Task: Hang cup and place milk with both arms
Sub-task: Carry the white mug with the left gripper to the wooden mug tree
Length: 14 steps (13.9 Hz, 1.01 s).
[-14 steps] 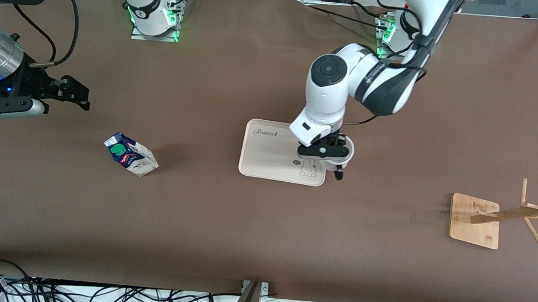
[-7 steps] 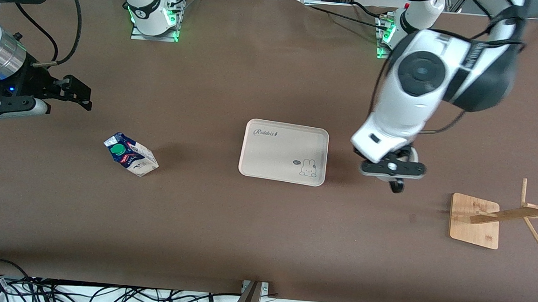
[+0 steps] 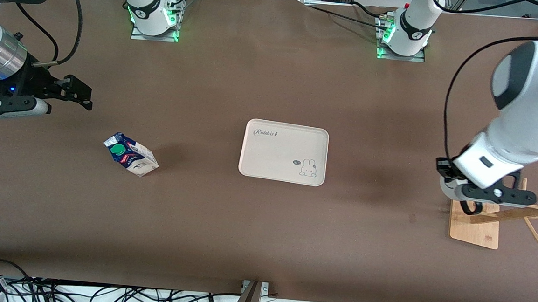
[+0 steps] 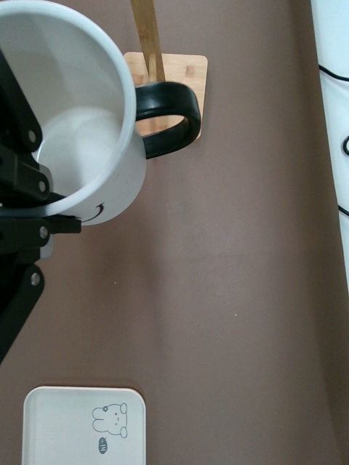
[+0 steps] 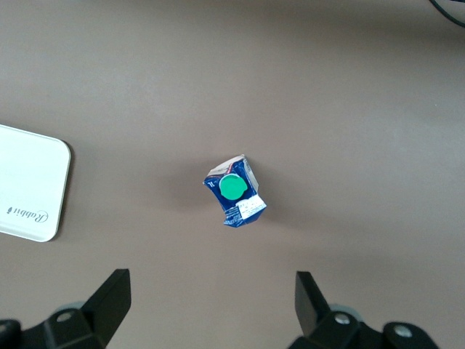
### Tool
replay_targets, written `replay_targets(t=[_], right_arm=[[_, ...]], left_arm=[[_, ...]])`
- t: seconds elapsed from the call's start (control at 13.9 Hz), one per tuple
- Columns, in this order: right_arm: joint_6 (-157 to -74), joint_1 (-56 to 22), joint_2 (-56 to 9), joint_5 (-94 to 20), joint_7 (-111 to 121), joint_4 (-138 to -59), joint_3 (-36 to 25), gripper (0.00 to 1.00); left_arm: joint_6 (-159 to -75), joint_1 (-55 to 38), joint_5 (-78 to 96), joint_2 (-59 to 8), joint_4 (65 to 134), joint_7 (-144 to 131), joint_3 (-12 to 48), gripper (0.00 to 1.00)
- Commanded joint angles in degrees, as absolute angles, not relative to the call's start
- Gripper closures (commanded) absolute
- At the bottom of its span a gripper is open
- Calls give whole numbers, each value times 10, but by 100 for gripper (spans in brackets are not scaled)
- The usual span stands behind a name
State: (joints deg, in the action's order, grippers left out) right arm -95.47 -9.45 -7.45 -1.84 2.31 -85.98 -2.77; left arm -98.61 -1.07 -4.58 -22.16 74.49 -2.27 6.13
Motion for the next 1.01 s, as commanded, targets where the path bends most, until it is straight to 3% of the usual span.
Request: replay_targets(t=[0.0, 0.94], right_arm=[[-950, -97, -70, -12, 17, -854, -26, 0], [-951, -97, -70, -13, 17, -854, -26, 0]], left_arm=[[-975, 39, -4, -221, 737, 57, 69, 100], [-975, 141, 55, -225, 740, 144, 67, 100]])
